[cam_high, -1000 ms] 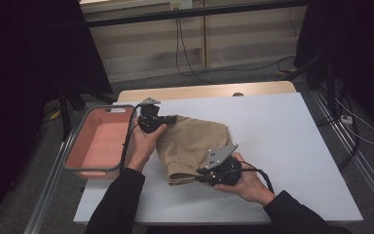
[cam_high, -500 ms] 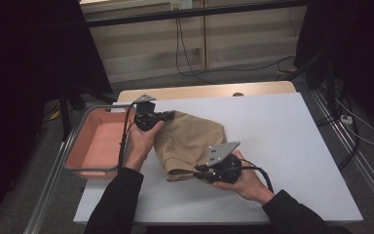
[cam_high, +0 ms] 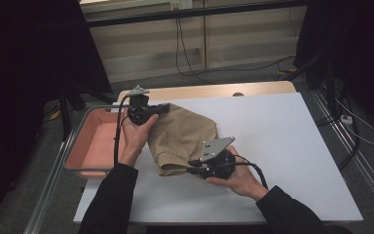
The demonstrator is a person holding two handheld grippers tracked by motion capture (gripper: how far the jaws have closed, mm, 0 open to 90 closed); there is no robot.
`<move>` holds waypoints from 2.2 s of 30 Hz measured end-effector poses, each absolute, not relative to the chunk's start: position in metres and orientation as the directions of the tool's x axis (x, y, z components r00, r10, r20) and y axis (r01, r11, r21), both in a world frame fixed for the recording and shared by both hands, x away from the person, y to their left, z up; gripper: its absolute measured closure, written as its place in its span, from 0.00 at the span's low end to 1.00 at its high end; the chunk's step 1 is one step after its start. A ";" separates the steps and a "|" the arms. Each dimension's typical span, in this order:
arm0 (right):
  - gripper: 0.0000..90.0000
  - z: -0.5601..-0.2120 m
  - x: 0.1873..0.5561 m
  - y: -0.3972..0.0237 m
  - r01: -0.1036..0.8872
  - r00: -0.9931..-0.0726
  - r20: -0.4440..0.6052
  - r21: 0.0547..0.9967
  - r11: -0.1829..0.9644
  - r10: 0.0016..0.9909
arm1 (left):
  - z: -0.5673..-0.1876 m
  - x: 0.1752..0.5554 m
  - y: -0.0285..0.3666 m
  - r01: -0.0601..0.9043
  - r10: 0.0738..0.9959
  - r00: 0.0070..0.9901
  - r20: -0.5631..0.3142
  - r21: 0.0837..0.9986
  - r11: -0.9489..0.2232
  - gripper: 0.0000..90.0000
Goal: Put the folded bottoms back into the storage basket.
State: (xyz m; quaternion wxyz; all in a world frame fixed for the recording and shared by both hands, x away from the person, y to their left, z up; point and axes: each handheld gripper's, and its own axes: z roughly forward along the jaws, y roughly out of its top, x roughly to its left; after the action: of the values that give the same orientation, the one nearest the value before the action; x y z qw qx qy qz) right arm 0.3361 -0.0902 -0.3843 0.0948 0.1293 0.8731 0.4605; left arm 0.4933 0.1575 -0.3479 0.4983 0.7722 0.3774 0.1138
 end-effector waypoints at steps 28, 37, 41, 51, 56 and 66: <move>0.87 -0.363 0.346 -0.055 0.085 -0.959 -0.059 0.873 0.480 0.277 | -0.312 0.489 0.209 0.432 0.743 0.648 -0.166 0.884 -0.180 0.97; 0.87 -0.355 0.350 -0.044 0.073 -0.961 -0.061 0.886 0.458 0.271 | -0.304 0.491 0.226 0.420 0.754 0.632 -0.176 0.896 -0.143 0.97; 0.87 -0.350 0.353 -0.036 0.062 -0.961 -0.070 0.888 0.455 0.269 | -0.299 0.491 0.235 0.417 0.776 0.608 -0.169 0.900 -0.130 0.97; 0.87 -0.344 0.358 -0.019 0.050 -0.964 -0.075 0.893 0.448 0.256 | -0.291 0.490 0.252 0.410 0.796 0.582 -0.166 0.905 -0.111 0.97; 0.87 -0.341 0.360 -0.013 0.041 -0.965 -0.080 0.894 0.447 0.249 | -0.286 0.490 0.260 0.400 0.805 0.571 -0.162 0.911 -0.099 0.97; 0.87 -0.337 0.367 0.000 0.043 -0.962 -0.080 0.898 0.437 0.260 | -0.284 0.495 0.276 0.408 0.822 0.538 -0.185 0.911 -0.062 0.97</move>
State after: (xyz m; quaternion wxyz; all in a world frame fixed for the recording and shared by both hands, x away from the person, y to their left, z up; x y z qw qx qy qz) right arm 0.3669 0.0004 -0.3373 0.1037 0.0902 0.8414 0.5227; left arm 0.4947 0.2756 -0.2843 0.5259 0.7017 0.4385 0.1969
